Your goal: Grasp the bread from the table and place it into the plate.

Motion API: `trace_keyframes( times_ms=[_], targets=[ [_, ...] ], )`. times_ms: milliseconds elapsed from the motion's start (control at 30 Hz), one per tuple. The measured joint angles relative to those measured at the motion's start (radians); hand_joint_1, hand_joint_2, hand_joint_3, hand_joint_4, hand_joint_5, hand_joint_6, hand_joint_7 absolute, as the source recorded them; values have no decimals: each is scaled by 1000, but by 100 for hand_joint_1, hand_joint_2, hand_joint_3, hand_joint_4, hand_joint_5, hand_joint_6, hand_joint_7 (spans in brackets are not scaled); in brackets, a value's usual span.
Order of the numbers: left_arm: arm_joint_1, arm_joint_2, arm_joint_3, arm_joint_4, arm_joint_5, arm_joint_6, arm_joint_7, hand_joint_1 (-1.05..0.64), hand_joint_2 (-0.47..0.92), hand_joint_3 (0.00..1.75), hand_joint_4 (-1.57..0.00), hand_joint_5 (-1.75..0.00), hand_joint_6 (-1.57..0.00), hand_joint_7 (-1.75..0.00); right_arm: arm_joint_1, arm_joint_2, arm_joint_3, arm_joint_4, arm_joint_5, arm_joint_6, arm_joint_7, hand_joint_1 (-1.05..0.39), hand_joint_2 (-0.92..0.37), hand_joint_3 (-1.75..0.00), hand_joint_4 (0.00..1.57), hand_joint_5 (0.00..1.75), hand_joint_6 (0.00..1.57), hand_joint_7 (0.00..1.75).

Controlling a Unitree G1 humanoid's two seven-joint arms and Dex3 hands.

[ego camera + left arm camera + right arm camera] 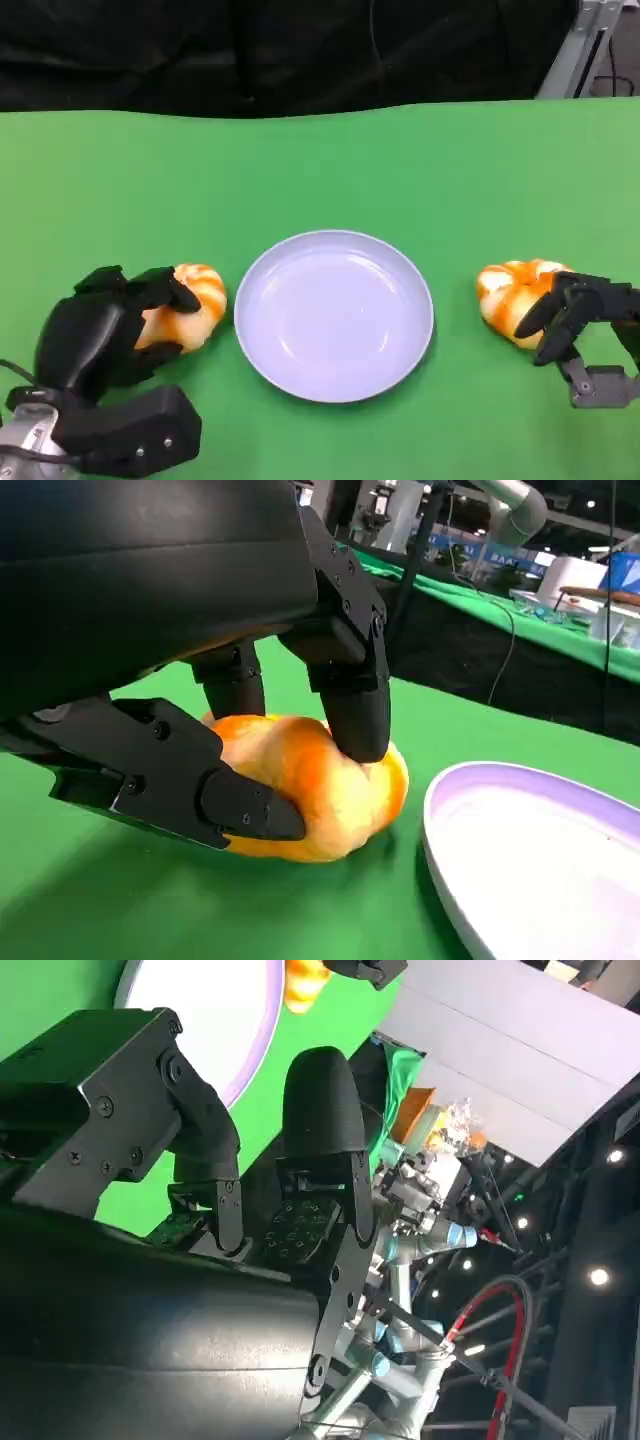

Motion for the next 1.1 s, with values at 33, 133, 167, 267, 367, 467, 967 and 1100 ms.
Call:
trace_keyframes(
  times_ms=[33,133,167,267,367,467,967,1100],
  targets=[
    [0,0,-1,-2,0,0,6,-7,92,27,-46,-170,-56,-135,0,0,0,-1,1,5,0,28,-48,-122,103,120,105,103],
    [2,0,-2,-22,3,1,25,-8,92,27,-46,-170,-55,-136,0,0,0,-5,2,7,0,28,-48,-121,103,119,105,103],
    [2,0,-2,-28,4,2,28,-7,92,27,-45,-170,-55,-136,0,0,0,-5,3,7,0,28,-49,-120,104,120,105,103],
    [12,1,-3,-69,20,15,43,-7,92,28,-44,-171,-53,-136,0,0,0,-5,1,7,-1,28,-49,-120,104,120,106,103],
    [41,6,-1,-138,33,31,49,-7,92,32,-43,-171,-53,-136,1,0,0,-5,0,5,-3,28,-48,-120,104,121,106,103],
    [63,9,1,-182,35,42,49,-7,92,32,-43,-172,-53,-136,1,0,0,-5,-1,5,-4,28,-48,-121,104,121,106,103],
    [186,40,47,-519,37,64,16,-9,92,35,-49,-161,-57,-128,1,0,1,-5,-2,5,-7,30,-47,-123,104,122,105,105],
    [210,40,60,-582,42,75,7,-9,92,35,-50,-160,-57,-129,1,0,1,-4,-2,4,-7,30,-47,-124,104,123,104,106]
  ],
)
